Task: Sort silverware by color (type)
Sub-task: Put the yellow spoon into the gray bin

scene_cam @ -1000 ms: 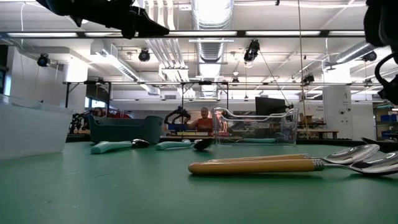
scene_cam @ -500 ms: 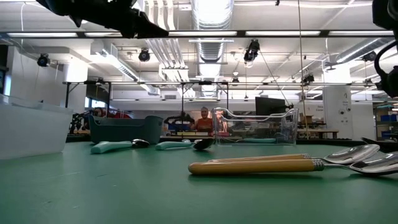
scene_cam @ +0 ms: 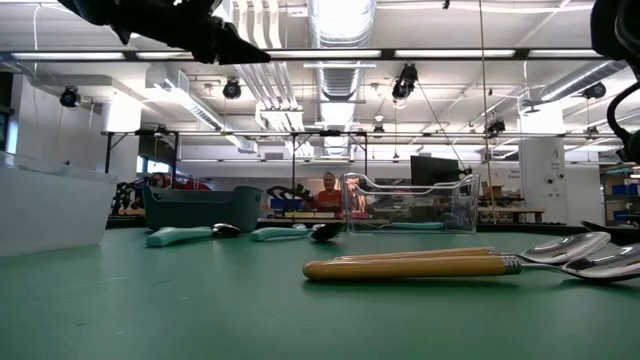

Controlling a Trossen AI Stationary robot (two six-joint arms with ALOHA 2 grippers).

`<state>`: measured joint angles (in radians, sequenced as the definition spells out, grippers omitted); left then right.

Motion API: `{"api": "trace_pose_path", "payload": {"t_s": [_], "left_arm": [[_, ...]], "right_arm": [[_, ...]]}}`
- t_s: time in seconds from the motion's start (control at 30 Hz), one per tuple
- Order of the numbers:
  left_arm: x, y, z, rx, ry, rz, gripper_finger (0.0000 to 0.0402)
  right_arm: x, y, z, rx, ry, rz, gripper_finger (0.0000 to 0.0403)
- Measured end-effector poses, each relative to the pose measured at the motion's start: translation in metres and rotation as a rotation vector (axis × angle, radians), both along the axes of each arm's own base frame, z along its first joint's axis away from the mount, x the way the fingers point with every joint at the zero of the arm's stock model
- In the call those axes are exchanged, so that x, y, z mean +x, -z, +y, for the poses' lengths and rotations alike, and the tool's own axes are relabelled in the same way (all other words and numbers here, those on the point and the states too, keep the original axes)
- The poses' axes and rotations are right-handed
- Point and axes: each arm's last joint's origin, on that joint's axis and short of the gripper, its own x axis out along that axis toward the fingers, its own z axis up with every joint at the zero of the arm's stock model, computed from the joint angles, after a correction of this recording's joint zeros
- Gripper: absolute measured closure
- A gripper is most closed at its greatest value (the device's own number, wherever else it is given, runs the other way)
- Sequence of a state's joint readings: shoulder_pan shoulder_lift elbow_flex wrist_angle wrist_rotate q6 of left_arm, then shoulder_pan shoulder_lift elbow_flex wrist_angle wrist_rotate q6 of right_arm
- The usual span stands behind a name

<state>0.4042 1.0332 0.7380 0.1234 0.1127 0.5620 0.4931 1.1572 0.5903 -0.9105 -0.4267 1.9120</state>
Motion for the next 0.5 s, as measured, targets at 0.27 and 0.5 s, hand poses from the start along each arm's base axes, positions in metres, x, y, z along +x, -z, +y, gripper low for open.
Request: {"api": "trace_pose_path", "payload": {"t_s": [0.27,0.5], "left_arm": [[0.0000,0.0000,0.0000,0.001,0.000,0.000,0.0400],[0.0000,0.0000,0.0000,0.001,0.000,0.000,0.0400]], "right_arm": [[0.0002,0.0006,0.0001,-0.005,0.016,0.010,0.0308],[-0.0011,0.0028,-0.0006,-0.010,0.026,0.018,0.0259]]}}
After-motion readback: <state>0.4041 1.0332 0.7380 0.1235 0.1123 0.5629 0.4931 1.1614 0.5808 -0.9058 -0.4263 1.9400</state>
